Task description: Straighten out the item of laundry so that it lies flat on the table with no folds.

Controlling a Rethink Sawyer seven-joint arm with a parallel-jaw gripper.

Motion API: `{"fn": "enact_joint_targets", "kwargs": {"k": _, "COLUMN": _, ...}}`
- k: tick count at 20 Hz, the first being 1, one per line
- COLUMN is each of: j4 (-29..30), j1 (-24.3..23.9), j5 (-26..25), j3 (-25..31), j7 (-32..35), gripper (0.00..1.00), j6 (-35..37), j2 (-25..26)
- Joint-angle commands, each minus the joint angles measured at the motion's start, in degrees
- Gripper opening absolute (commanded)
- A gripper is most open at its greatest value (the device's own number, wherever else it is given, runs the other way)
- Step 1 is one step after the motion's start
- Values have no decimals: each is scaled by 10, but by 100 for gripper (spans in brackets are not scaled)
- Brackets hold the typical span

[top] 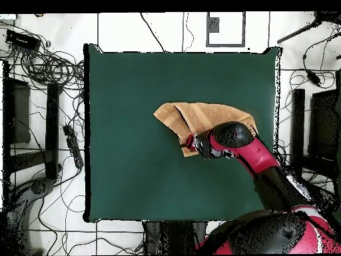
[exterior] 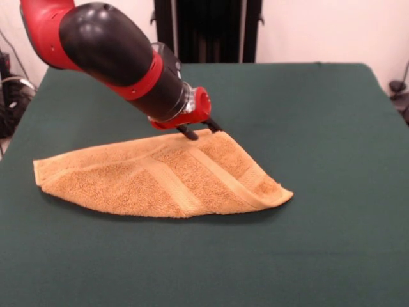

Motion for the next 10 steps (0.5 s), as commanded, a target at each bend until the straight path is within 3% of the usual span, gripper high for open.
{"fn": "enact_joint_targets", "kwargs": {"k": 1, "j4": 31, "j1": 50, "j5": 3, "j3": 30, "j7": 87, "gripper": 100, "j6": -36, "j2": 103}}
{"fn": "enact_joint_targets", "kwargs": {"k": 10, "j4": -25, "j1": 80, "j5": -9, "j3": 8, "j7": 91, "gripper": 100, "j6": -4, "j2": 124}}
